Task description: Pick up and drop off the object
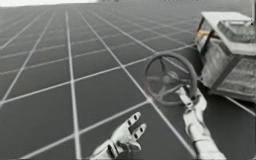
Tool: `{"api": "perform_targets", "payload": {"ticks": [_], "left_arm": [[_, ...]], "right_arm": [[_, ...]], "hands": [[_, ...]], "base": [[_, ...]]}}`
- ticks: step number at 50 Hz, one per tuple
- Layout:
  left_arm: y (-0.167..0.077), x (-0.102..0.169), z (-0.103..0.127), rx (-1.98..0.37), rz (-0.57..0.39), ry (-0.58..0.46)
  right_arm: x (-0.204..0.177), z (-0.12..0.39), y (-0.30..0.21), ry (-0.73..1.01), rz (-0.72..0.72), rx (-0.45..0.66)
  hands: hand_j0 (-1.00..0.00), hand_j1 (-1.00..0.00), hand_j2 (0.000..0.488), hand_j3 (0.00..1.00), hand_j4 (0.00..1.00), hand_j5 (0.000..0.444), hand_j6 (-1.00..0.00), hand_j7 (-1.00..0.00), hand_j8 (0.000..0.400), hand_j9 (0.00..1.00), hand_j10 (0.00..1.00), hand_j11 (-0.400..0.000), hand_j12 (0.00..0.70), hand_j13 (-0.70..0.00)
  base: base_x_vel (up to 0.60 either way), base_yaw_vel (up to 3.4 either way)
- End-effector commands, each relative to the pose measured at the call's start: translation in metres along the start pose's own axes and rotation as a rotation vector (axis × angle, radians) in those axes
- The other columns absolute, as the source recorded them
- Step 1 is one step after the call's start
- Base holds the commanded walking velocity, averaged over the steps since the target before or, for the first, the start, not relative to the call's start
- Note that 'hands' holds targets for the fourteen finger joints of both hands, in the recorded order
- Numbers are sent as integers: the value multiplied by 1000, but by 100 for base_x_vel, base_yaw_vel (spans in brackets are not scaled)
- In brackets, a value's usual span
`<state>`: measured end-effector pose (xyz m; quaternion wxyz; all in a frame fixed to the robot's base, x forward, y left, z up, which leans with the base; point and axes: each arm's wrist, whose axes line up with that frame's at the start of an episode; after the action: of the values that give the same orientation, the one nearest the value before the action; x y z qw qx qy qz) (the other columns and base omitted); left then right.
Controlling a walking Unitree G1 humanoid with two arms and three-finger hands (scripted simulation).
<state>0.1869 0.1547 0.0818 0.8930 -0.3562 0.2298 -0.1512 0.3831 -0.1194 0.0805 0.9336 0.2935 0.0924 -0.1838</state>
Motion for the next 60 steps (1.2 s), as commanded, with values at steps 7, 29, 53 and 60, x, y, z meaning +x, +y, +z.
{"api": "perform_targets", "payload": {"ticks": [7,29,53,60], "left_arm": [[-6,2,2,20,-11,3],[-6,2,2,20,-11,3],[-6,2,2,20,-11,3],[-6,2,2,20,-11,3]], "right_arm": [[1,10,-2,-33,7,31],[1,10,-2,-33,7,31],[1,10,-2,-33,7,31],[1,10,-2,-33,7,31]], "hands": [[0,0,0,1000,1000,0,0,0,0,1000,1000,-400,0,-700],[0,0,0,1000,1000,0,0,0,0,1000,1000,-400,0,-700],[0,0,0,1000,1000,0,0,0,0,1000,1000,-400,0,-700],[0,0,0,1000,1000,0,0,0,0,1000,1000,-400,0,-700]], "base": [[53,-12],[55,-10],[57,-5],[59,-2]]}}
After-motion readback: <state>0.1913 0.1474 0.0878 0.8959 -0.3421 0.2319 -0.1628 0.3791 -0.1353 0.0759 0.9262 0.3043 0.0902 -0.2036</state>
